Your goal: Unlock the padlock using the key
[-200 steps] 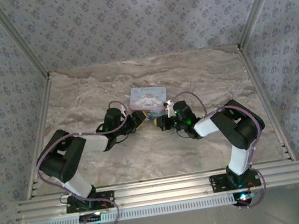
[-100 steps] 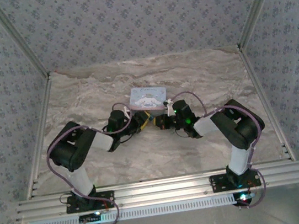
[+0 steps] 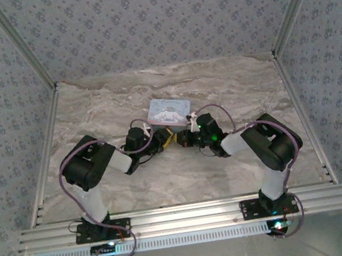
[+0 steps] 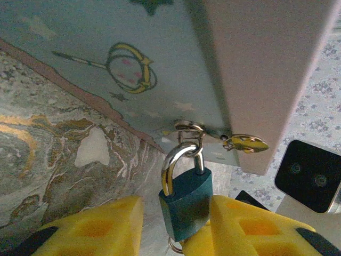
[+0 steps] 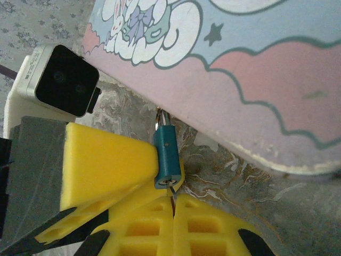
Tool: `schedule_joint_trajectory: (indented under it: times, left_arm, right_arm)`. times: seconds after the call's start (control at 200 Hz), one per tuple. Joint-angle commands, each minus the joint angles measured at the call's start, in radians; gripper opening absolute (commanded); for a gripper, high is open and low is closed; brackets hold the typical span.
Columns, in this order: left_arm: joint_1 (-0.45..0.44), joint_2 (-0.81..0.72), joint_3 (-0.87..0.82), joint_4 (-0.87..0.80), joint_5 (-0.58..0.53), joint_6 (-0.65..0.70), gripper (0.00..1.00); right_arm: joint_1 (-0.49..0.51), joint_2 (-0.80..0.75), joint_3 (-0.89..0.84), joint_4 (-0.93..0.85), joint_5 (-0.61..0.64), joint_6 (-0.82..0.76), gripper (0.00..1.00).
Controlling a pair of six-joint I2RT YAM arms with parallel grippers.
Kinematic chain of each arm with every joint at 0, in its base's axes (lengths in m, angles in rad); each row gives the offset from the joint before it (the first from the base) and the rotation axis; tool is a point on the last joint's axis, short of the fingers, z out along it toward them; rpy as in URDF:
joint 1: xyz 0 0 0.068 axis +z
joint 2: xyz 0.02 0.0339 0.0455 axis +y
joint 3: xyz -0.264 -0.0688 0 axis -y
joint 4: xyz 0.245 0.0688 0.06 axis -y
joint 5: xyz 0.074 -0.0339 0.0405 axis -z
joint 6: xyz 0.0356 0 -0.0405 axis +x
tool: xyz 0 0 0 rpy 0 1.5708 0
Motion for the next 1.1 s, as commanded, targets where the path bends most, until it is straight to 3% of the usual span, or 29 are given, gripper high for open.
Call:
schedule_joint_trajectory:
  times: [0.0, 0.265, 0.495, 0.844, 1.094]
  left_arm:
    - [-0.011, 0.027, 0.02, 0.062, -0.004, -0.013, 0.35]
    - [-0.014, 0.045, 0.028, 0.085, -0.01, -0.03, 0.26]
    - [-0.015, 0.046, 0.029, 0.095, -0.014, -0.036, 0.13]
    - [-0.016, 0.013, 0.024, 0.069, -0.025, -0.063, 0.05]
    - [-0.018, -0.028, 0.032, 0.019, -0.03, -0.103, 0.02]
  right_arm:
    - [0.008, -0.007, 0.03, 0.014, -0.028, 0.026, 0.0]
    - [0.008, -0.008, 0.033, 0.025, -0.045, 0.056, 0.0]
    - [-0.001, -0.03, 0.015, 0.024, -0.041, 0.051, 0.01]
    - [-0.048, -0.216, -0.075, -0.166, 0.073, -0.115, 0.32]
    - [-0.046, -0.451, -0.068, -0.396, 0.206, -0.505, 0.55]
